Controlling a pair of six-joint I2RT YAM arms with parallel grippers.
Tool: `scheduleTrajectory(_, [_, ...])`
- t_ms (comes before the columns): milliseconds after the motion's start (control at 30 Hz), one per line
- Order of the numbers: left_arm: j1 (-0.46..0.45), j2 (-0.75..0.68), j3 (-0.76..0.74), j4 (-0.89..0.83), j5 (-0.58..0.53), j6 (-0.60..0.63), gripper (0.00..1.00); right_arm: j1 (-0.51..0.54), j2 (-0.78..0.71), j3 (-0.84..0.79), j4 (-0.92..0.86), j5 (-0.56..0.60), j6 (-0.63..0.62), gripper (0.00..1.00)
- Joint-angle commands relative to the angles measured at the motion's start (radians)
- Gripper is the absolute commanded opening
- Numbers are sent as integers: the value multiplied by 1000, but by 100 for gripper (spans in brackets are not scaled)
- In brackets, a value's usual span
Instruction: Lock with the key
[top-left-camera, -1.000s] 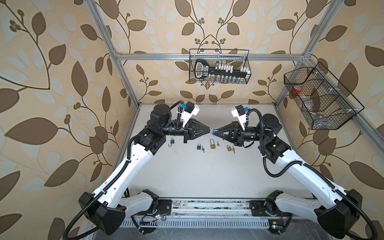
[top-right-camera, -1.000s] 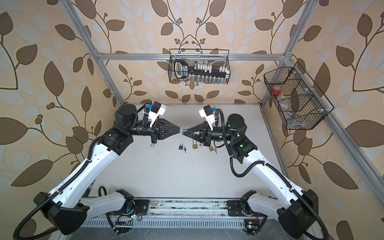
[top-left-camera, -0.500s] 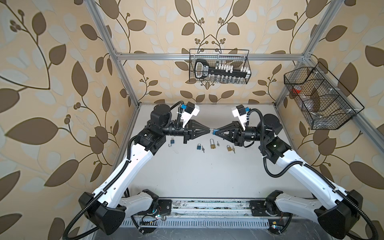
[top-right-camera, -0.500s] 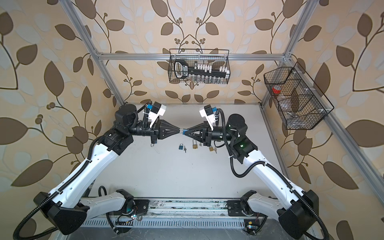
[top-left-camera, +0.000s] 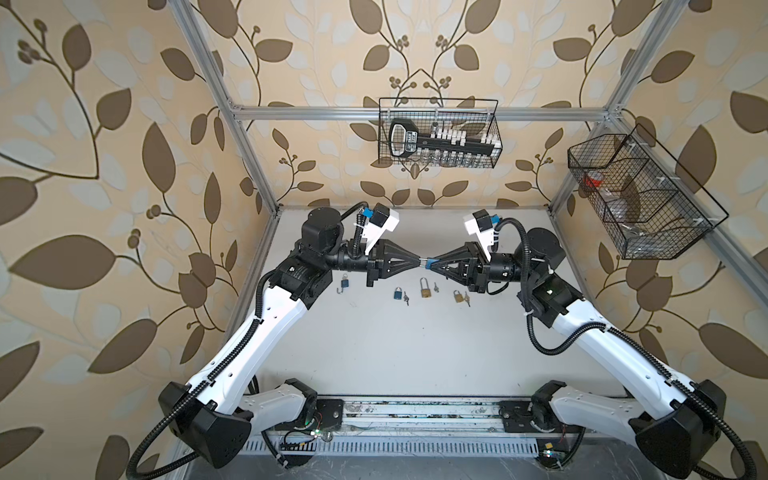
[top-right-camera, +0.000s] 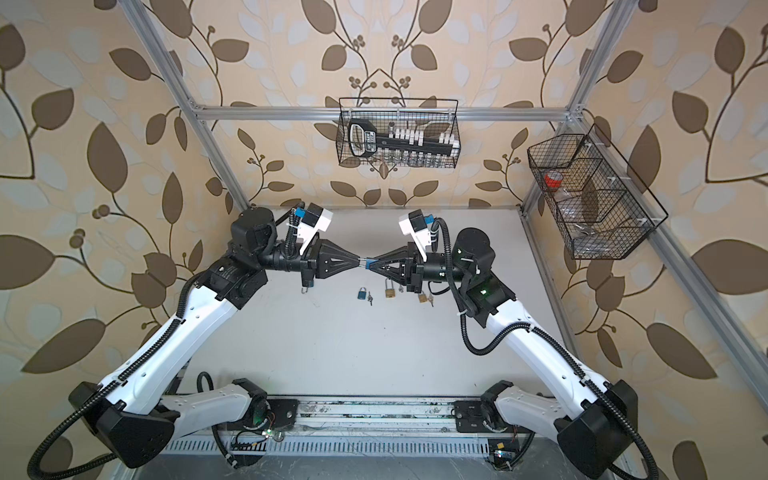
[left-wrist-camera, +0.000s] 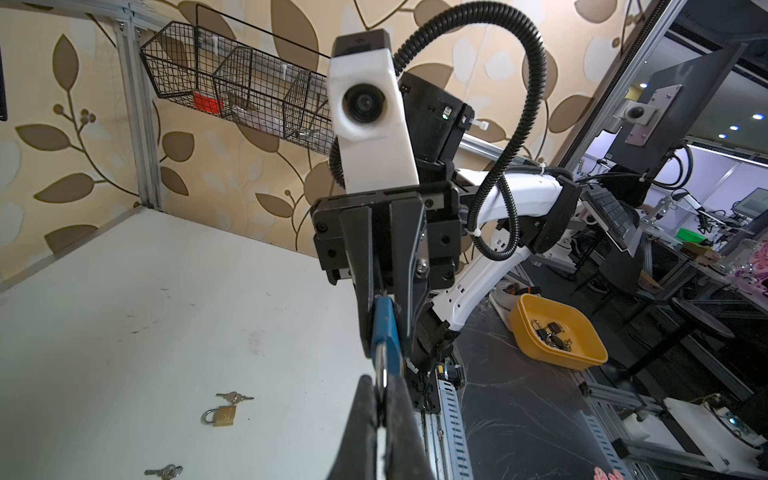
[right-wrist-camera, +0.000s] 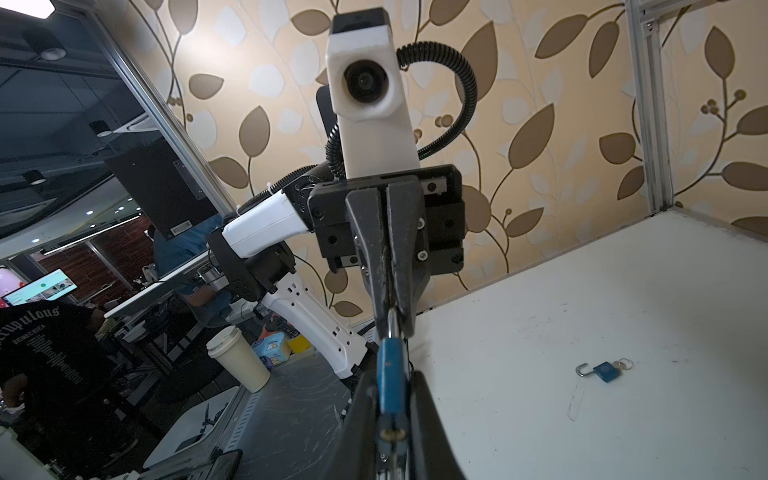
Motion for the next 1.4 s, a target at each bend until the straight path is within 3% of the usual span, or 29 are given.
scheduleTrajectory(0, [-57,21,30,40,62,-10,0,9,20,20,73,-8,10,0])
scheduleTrajectory(333, [-135,76,29,27,25,14,0,38,50,29,108,-32,26,0])
scheduleTrajectory(700, [-132,23,36,86,-54,-45,0,33,-24,-7,-41,64,-137,0])
scheduleTrajectory(767, [-131,14,34,90,-60,-45,0,16,-42,-36,26,42,-91,0])
scheduleTrajectory(867, [-130,15,35,88,-32,-44,0,-52,-65,-100,239,-2,75,0])
scheduleTrajectory(933, [-130,19,36,85,-17,-48,0,-63,-61,-94,240,-20,87,0])
scheduleTrajectory(1000, [-131,18,30,91,-13,-51,24,-61,-59,-91,239,-30,86,0])
scheduleTrajectory(1033, [-130,17,30,92,-16,-51,29,-62,-58,-90,238,-34,88,0])
scheduleTrajectory(1367, [-131,-8,12,116,-94,-48,32,-63,-78,-82,156,-32,30,0])
